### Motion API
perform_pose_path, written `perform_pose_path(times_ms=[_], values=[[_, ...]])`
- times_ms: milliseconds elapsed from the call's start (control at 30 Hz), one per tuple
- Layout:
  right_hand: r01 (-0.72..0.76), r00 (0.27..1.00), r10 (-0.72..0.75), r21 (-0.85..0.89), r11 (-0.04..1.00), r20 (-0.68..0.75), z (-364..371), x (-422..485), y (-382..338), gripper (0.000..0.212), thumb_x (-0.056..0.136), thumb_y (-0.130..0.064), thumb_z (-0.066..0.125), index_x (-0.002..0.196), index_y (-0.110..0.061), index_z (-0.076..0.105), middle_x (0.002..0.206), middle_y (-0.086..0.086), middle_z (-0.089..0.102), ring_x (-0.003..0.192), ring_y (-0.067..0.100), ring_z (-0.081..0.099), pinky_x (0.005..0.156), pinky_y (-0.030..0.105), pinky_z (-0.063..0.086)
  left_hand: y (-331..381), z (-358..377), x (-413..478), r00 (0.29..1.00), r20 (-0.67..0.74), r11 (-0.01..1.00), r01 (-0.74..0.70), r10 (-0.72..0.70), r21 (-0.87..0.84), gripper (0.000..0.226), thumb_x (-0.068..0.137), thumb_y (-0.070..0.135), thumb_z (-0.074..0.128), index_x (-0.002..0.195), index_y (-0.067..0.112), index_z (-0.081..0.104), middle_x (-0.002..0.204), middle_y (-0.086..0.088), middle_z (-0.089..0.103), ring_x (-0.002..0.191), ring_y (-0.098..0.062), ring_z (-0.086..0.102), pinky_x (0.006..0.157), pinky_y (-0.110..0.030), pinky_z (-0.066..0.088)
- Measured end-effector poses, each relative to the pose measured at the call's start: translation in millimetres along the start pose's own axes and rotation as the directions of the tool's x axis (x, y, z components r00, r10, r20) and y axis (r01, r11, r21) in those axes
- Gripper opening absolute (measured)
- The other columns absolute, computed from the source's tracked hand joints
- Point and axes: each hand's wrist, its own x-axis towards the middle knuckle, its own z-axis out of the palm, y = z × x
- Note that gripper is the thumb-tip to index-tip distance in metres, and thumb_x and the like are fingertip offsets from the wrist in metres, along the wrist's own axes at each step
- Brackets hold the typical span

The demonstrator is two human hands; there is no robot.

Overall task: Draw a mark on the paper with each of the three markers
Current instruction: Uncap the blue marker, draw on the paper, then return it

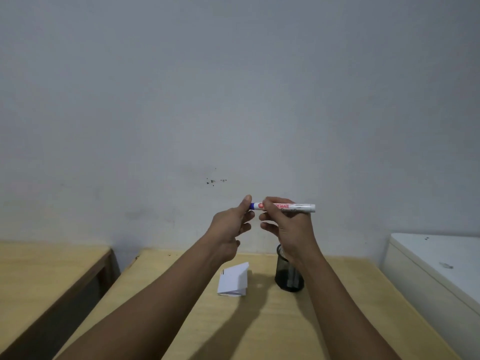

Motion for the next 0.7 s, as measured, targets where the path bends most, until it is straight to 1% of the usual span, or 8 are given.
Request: perform_pose_path(times_ms=[100,233,333,467,533,600,667,700], values=[[0.022,1.000,-0.023,-0.014,1.000,-0.020,15.5,-5.5,-3.1,0.010,0.090,-0.012,0.075,0.095,-0.003,0.074,0.078,0.008,0.075,0.069,0.017,0.069,0.068,0.028,0.061,0.3,-12.2,-11.3,0.996,-0.024,0.996,-0.092,0.092,0.000,0.039,0.087,0.050,0.069,0.107,0.017,0.074,0.103,0.008,0.073,0.103,-0.018,0.060,0.097,-0.045,0.031],[0.018,1.000,-0.019,0.009,1.000,0.025,29.4,-12.0,-1.7,0.005,0.088,-0.008,0.075,0.092,-0.005,0.075,0.080,0.010,0.074,0.071,0.018,0.071,0.071,0.026,0.062,0.5,-28.4,-19.3,0.983,-0.077,0.984,-0.172,0.169,-0.036,0.024,0.089,0.043,0.070,0.094,0.020,0.077,0.094,0.009,0.076,0.095,-0.015,0.061,0.089,-0.040,0.034],[0.087,0.994,-0.076,-0.144,0.986,0.082,33.3,-16.5,1.0,0.012,0.084,-0.009,0.080,0.095,-0.005,0.078,0.088,0.007,0.079,0.078,0.020,0.074,0.072,0.023,0.060,4.0,-39.0,-20.8,0.988,-0.117,0.993,-0.106,0.101,-0.042,0.026,0.089,0.042,0.071,0.090,0.017,0.076,0.086,0.009,0.074,0.084,-0.014,0.060,0.085,-0.039,0.035],[0.279,0.946,-0.185,-0.378,0.883,0.267,34.6,-16.3,11.6,0.011,0.084,-0.009,0.080,0.095,-0.010,0.080,0.094,-0.002,0.080,0.083,0.015,0.075,0.073,0.027,0.059,6.3,-62.0,-11.3,0.985,-0.164,0.998,-0.056,0.051,-0.022,0.031,0.086,0.043,0.074,0.087,0.012,0.075,0.080,0.005,0.070,0.076,-0.016,0.055,0.081,-0.038,0.040],[0.268,0.950,-0.179,-0.377,0.887,0.256,32.6,-15.0,18.6,0.012,0.084,-0.010,0.081,0.096,-0.012,0.080,0.089,-0.001,0.080,0.080,0.016,0.075,0.071,0.028,0.059,1.9,-76.4,-4.9,0.973,-0.193,0.991,-0.114,0.127,0.077,0.029,0.088,0.041,0.073,0.095,0.013,0.076,0.089,0.005,0.073,0.084,-0.016,0.058,0.077,-0.036,0.042],[0.216,0.966,-0.146,-0.351,0.911,0.214,28.2,-13.5,29.6,0.014,0.083,-0.006,0.081,0.096,-0.010,0.078,0.088,0.003,0.080,0.076,0.014,0.074,0.068,0.024,0.059,-7.9,-92.9,2.0,0.950,-0.171,0.949,-0.218,0.260,0.227,0.015,0.089,0.034,0.072,0.091,0.020,0.078,0.090,0.003,0.075,0.087,-0.016,0.061,0.074,-0.034,0.043],[0.138,0.985,-0.093,-0.335,0.932,0.148,24.7,-12.4,45.2,0.015,0.083,-0.003,0.080,0.095,-0.011,0.077,0.085,0.006,0.078,0.072,0.012,0.073,0.066,0.022,0.058,-24.9,-109.8,14.5,0.921,-0.121,0.848,-0.282,0.370,0.448,0.009,0.086,0.033,0.074,0.079,0.029,0.077,0.082,0.008,0.077,0.086,-0.013,0.064,0.080,-0.035,0.044],[0.093,0.992,-0.061,-0.324,0.941,0.110,23.6,-11.6,54.1,0.015,0.083,-0.005,0.080,0.094,-0.013,0.076,0.082,0.007,0.078,0.070,0.013,0.073,0.066,0.023,0.059,-35.4,-117.9,22.8,0.912,-0.110,0.752,-0.252,0.394,0.609,0.007,0.085,0.038,0.072,0.080,0.034,0.074,0.080,0.014,0.076,0.087,-0.009,0.064,0.085,-0.037,0.041]])
